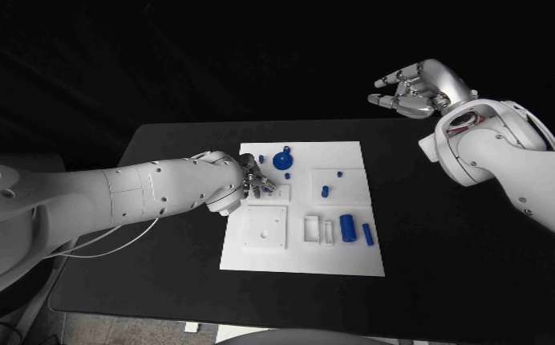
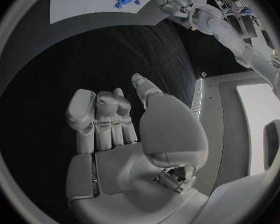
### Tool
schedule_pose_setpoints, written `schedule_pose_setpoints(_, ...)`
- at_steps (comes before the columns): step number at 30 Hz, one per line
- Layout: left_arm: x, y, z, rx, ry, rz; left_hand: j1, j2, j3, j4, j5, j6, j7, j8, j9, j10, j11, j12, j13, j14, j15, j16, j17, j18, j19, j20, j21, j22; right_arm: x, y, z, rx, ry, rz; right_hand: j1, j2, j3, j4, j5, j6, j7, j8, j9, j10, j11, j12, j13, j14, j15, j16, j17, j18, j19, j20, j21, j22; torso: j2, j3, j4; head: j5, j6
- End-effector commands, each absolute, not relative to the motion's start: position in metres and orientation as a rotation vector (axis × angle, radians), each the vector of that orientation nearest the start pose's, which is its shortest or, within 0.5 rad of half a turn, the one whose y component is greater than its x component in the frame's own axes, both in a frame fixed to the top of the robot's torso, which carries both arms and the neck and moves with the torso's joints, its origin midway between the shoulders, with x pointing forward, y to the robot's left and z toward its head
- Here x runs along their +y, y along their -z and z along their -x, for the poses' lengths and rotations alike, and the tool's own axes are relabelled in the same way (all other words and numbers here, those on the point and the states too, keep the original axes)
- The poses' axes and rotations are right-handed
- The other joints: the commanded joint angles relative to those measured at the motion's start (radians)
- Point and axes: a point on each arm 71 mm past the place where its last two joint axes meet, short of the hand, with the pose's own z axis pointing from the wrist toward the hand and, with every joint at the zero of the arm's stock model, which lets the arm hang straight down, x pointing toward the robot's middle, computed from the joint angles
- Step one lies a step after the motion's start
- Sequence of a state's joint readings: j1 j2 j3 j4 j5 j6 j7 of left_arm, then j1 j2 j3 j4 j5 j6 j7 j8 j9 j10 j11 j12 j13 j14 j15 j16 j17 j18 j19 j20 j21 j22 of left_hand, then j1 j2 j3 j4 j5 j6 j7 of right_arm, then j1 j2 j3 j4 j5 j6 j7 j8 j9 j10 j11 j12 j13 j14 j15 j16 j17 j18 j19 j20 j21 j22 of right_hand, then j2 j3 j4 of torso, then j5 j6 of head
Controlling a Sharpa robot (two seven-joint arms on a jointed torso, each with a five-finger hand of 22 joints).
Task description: Assemble the parts on the task board
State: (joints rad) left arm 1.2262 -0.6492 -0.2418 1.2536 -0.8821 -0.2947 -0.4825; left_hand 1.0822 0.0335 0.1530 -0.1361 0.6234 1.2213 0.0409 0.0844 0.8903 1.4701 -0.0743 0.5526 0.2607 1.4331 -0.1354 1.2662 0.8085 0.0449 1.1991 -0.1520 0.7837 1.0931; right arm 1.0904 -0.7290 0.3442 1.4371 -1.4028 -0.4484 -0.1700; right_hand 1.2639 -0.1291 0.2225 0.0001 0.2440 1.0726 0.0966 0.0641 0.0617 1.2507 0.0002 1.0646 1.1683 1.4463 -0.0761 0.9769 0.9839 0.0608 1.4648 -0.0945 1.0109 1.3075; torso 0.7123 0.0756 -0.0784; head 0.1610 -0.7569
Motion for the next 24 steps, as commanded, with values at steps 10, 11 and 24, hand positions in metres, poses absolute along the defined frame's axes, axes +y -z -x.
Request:
schedule_pose_setpoints(10, 0.2139, 0.2825, -0.5062, 2.136, 0.331, 0.553, -0.003, 0.007, 0.094, -0.100, 0.004, 0.077, -0.069, 0.009, 0.011, 0.042, -0.002, -0.007, -0.001, 0.000, -0.003, -0.003, -0.002, 0.006, 0.013, 0.001, -0.017, 0.014, -0.1963, 0.0983, -0.5279, 1.341, -0.741, -0.214, 0.003, 0.001, 0.010, -0.002, -0.005, 0.007, 0.003, -0.002, 0.001, -0.006, -0.003, -0.003, -0.001, -0.002, 0.003, -0.003, -0.001, 0.012, 0.027, 0.004, -0.006, 0.131, 0.000, 0.0009, 0.0001, 0.004, -0.006)
schedule_pose_setpoints(11, 0.2138, 0.2825, -0.5063, 2.136, 0.330, 0.552, -0.003, 0.007, 0.094, -0.100, 0.004, 0.077, -0.069, 0.009, 0.011, 0.042, -0.002, -0.007, -0.001, 0.000, -0.003, -0.003, -0.002, 0.006, 0.013, 0.001, -0.017, 0.014, -0.1962, 0.0983, -0.5279, 1.341, -0.742, -0.214, 0.003, 0.001, 0.010, -0.002, -0.005, 0.007, 0.003, -0.002, 0.001, -0.006, -0.003, -0.003, -0.001, -0.002, 0.003, -0.003, -0.001, 0.012, 0.027, 0.004, -0.006, 0.131, 0.000, 0.0009, -0.0002, 0.004, -0.007)
schedule_pose_setpoints(24, 0.2132, 0.2840, -0.5069, 2.140, 0.316, 0.526, -0.002, 0.008, 0.094, -0.100, 0.002, 0.076, -0.069, 0.008, 0.011, 0.042, -0.002, -0.008, -0.001, 0.000, -0.003, -0.004, -0.004, 0.005, 0.016, 0.001, -0.023, 0.021, -0.1957, 0.0982, -0.5277, 1.341, -0.743, -0.214, 0.002, 0.001, 0.013, -0.004, -0.006, 0.008, 0.003, -0.002, 0.001, -0.006, -0.003, -0.004, -0.002, -0.002, 0.003, -0.004, -0.001, 0.012, 0.027, 0.003, -0.008, 0.131, 0.000, -0.0007, -0.0003, 0.000, -0.007)
